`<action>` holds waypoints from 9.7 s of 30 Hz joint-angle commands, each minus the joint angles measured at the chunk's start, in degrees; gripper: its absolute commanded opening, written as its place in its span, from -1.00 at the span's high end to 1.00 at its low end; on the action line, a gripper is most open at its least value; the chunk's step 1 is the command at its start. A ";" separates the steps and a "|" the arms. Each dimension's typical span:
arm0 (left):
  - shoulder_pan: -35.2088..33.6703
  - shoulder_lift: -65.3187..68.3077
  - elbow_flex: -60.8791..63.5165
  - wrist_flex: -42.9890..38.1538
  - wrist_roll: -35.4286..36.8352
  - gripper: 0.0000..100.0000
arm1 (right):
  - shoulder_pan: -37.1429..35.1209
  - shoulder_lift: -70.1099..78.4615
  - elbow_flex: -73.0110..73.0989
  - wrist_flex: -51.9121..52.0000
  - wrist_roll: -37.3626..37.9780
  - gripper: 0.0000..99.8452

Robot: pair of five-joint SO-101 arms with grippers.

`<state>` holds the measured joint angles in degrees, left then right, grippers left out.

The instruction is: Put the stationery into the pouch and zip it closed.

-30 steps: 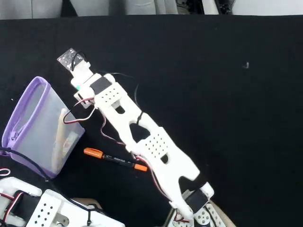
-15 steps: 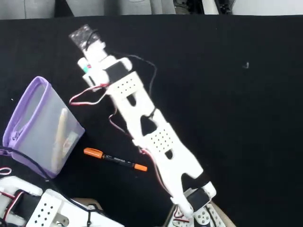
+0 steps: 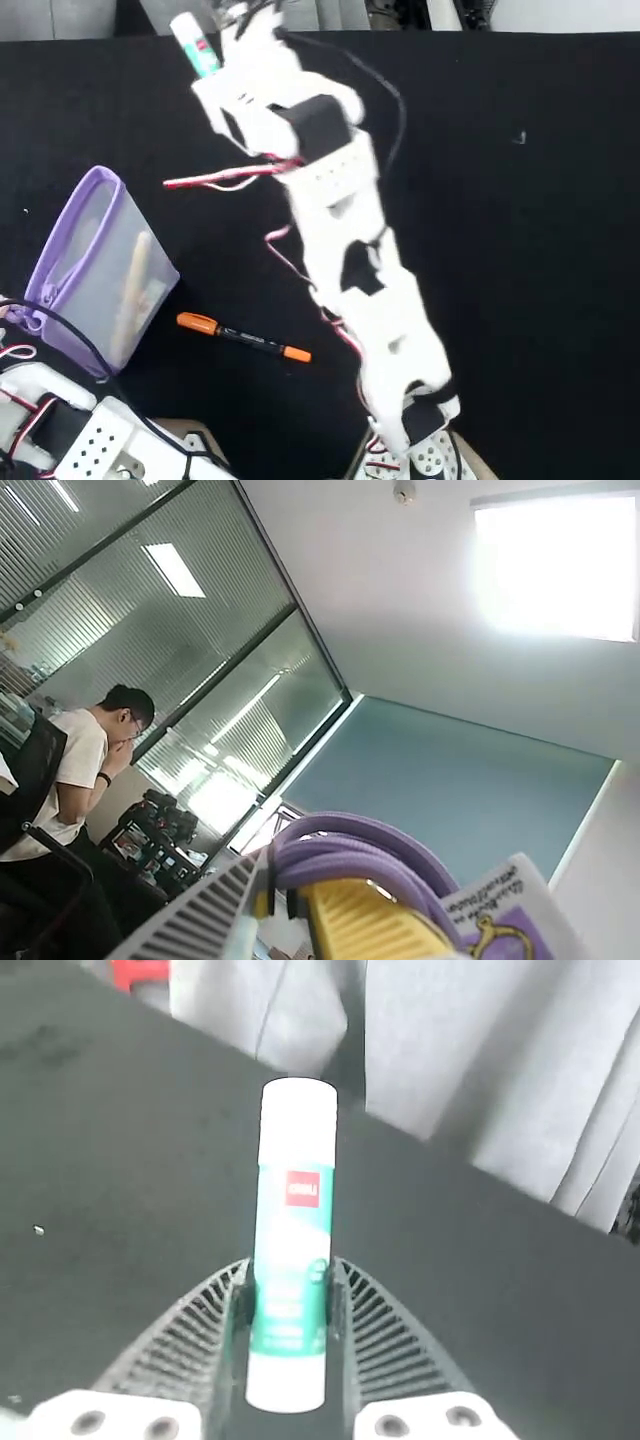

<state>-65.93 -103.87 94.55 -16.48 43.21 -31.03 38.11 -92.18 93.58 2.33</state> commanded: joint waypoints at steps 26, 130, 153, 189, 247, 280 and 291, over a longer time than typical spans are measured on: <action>0.57 -0.44 -3.47 -0.53 0.18 0.94 | -17.14 -57.54 47.96 -3.96 -3.60 0.98; 1.27 -0.44 -1.71 -0.62 0.00 0.94 | -16.35 -110.55 140.88 -29.89 19.78 0.55; 5.23 -0.44 -1.89 -0.53 -8.53 0.94 | -25.76 -109.41 161.63 -33.67 22.59 0.55; 6.81 -0.44 -1.89 2.81 -8.62 0.94 | -20.40 -49.19 140.09 -37.10 23.38 0.57; 24.92 -0.35 -3.38 3.34 -8.53 0.94 | -9.14 -88.66 109.49 -56.62 -1.85 0.98; 22.90 -0.44 -4.00 6.68 -8.26 0.94 | -25.93 -72.04 147.03 -115.87 -10.11 0.98; 22.90 -0.44 -3.56 6.59 -8.26 0.94 | -23.21 -69.41 150.99 -115.78 -10.11 0.58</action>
<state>-42.37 -103.96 93.49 -9.89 35.30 -55.30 -32.22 57.19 -22.02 -8.31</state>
